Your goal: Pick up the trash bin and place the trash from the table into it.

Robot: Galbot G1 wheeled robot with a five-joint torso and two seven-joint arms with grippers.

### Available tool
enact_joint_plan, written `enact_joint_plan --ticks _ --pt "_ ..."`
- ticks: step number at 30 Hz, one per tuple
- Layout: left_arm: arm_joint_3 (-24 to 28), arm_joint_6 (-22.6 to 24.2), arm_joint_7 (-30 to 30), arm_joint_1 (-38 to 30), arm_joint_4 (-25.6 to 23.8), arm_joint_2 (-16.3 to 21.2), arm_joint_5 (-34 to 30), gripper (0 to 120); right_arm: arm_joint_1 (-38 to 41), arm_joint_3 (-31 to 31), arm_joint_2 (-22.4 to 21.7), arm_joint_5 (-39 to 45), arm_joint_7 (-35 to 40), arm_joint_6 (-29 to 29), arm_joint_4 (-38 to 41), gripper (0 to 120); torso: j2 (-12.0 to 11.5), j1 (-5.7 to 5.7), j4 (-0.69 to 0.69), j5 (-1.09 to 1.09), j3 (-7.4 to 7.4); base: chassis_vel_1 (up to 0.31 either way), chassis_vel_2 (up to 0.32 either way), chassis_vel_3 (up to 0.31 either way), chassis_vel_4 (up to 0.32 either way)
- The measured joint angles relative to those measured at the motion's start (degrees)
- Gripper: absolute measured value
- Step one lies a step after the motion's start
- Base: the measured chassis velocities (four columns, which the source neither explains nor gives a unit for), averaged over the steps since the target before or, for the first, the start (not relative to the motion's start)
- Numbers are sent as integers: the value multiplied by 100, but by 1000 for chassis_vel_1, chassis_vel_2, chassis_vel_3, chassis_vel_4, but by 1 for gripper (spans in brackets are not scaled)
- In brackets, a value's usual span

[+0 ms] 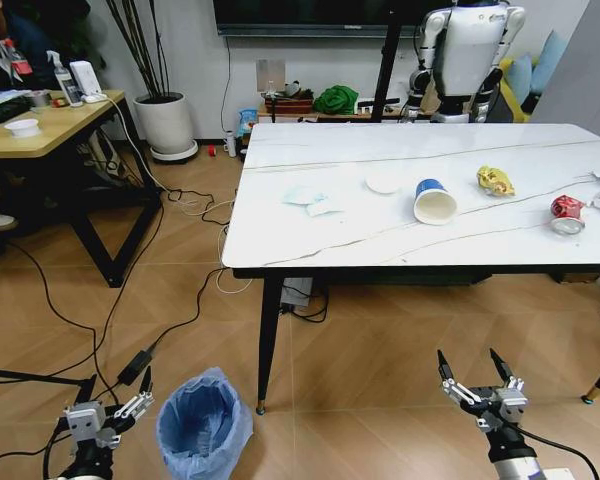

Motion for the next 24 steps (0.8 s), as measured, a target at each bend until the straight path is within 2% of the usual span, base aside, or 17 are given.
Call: enact_joint_plan --ticks 11,24 --pt "44 -30 48 -20 260 25 61 100 63 -17 -241 -10 -26 39 -231 100 -280 -117 0 -2 -162 0 0 0 0" --pt "92 19 7 -75 416 146 -32 100 198 -28 -18 -141 -112 234 -484 100 -570 -230 0 -1 -339 0 0 0 0"
